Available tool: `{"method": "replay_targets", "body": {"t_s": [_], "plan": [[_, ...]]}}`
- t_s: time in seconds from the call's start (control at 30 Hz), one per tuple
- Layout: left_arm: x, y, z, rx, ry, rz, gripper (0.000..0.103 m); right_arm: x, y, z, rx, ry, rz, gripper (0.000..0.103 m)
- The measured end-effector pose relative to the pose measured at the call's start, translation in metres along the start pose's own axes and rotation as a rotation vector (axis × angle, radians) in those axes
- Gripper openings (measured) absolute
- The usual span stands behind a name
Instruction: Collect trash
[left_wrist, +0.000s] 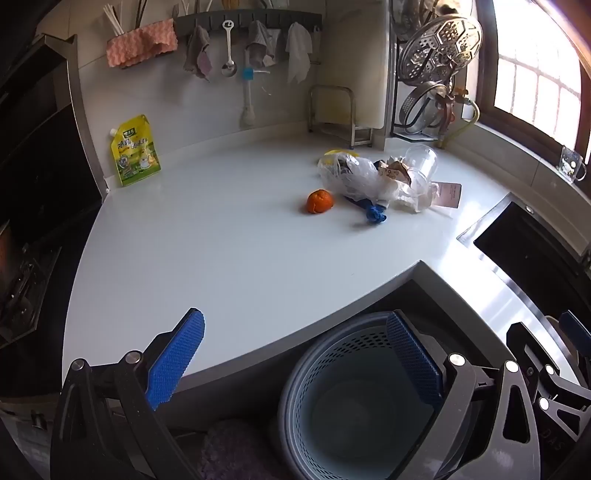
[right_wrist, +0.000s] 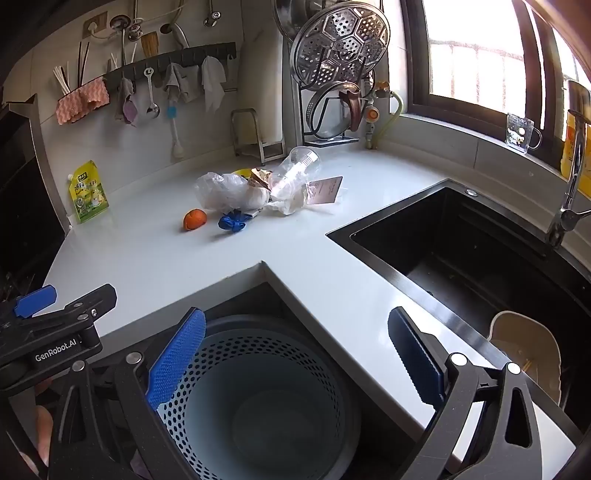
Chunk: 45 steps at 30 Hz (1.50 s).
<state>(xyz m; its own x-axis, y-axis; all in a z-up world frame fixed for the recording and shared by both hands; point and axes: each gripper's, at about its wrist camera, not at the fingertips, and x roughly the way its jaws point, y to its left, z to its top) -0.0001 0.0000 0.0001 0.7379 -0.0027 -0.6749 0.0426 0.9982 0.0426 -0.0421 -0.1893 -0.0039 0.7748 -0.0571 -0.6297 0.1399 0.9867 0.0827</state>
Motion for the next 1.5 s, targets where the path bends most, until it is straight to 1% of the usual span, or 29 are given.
{"method": "replay_targets", "body": {"t_s": [0.3,0.43,0.53,1.43,1.5], "plan": [[0.002,0.006,0.004,-0.002,0.006,-0.008,0.097,-0.001,0.001,0.000,-0.006,0.001,-0.003,0.095],[-0.003,0.008,0.004,0.004,0.009,-0.010,0.097,-0.002,0.001,0.000,-0.005,0.000,-0.003,0.095],[-0.001,-0.001,0.000,0.006,0.001,0.000,0.097,-0.002,0.001,0.001,-0.005,-0.001,-0.003,0.095],[-0.003,-0.003,0.001,0.009,-0.004,0.003,0.097,-0.004,0.003,-0.003,-0.004,-0.006,-0.002,0.095],[-0.003,-0.003,0.001,0.007,-0.003,0.002,0.097,-0.007,0.001,0.001,-0.007,-0.007,-0.006,0.095]]}}
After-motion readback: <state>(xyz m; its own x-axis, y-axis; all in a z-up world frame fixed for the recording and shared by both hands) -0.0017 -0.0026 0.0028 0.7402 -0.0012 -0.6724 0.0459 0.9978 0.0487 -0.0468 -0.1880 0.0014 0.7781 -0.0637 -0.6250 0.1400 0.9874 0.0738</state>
